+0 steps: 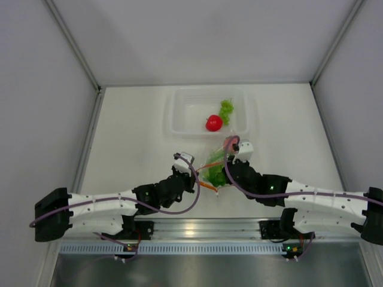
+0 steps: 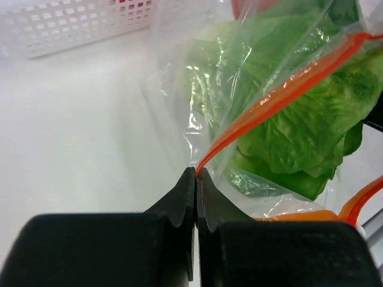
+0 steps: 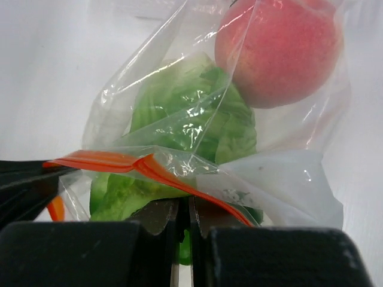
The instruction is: Open the zip-top bag and remove the fake food
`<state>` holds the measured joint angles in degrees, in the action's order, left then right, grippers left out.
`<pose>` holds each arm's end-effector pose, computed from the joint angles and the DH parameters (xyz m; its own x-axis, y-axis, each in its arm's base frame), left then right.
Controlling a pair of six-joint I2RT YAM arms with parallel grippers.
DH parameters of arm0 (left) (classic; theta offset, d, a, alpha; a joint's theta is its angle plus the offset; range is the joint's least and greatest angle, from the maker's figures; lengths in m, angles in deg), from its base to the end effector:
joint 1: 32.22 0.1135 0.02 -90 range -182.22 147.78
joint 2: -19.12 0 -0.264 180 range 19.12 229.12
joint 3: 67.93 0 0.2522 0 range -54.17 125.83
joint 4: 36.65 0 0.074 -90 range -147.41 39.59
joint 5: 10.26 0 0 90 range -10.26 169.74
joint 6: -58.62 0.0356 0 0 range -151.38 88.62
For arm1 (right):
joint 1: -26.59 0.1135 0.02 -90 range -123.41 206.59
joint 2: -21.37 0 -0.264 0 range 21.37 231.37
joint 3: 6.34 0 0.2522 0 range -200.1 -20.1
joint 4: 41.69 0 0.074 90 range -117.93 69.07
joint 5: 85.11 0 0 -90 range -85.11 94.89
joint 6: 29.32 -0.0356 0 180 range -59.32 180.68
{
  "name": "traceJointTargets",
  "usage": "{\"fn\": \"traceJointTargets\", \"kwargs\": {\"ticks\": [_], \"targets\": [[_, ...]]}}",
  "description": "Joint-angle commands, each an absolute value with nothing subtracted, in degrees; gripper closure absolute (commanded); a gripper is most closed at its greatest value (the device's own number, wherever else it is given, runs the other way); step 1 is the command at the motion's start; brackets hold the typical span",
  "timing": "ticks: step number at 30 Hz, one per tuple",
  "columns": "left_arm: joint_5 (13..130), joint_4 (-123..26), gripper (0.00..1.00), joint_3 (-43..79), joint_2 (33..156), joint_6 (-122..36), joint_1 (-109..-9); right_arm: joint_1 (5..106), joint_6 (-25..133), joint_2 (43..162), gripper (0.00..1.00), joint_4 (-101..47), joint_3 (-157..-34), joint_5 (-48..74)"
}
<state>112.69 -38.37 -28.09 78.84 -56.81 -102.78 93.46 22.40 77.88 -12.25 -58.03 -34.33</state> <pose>0.0917 -0.2016 0.2175 -0.3782 -0.0112 -0.9257 0.5100 0.8320 -0.2184 0.1030 0.1839 0.2553 -0.4878 0.0799 -0.8693 -0.2611 0.9369 0.2326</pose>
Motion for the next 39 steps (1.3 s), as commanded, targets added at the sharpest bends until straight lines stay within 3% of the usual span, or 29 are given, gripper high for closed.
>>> {"fn": "traceJointTargets", "kwargs": {"ticks": [1, 9, 17, 22, 29, 39], "targets": [[118.50, -39.24, 1.00, -29.47, 78.35, -56.52, -102.88, 92.15, 18.85, 77.18, 1.00, -12.37, -56.67, -37.65], [127.99, -46.01, 1.00, -26.49, 86.34, -61.52, -102.88, 92.15, 17.44, 69.01, 1.00, -26.68, -47.62, -31.43], [119.48, -40.05, 1.00, -25.17, 89.26, -63.82, -104.19, 92.33, 14.10, 66.54, 1.00, -38.74, -42.69, -30.96], [112.45, -30.48, 1.00, -27.28, 86.89, -63.46, -106.04, 92.33, 11.91, 72.14, 1.00, -38.22, -45.58, -32.11], [124.73, -26.41, 1.00, -23.24, 94.06, -57.49, -114.83, 93.82, 2.95, 80.43, 1.00, -36.99, -50.86, -36.06], [137.21, -26.68, 1.00, -22.97, 102.44, -57.22, -116.86, 94.44, 3.38, 72.01, 1.00, -28.11, -52.45, -35.54]]}}
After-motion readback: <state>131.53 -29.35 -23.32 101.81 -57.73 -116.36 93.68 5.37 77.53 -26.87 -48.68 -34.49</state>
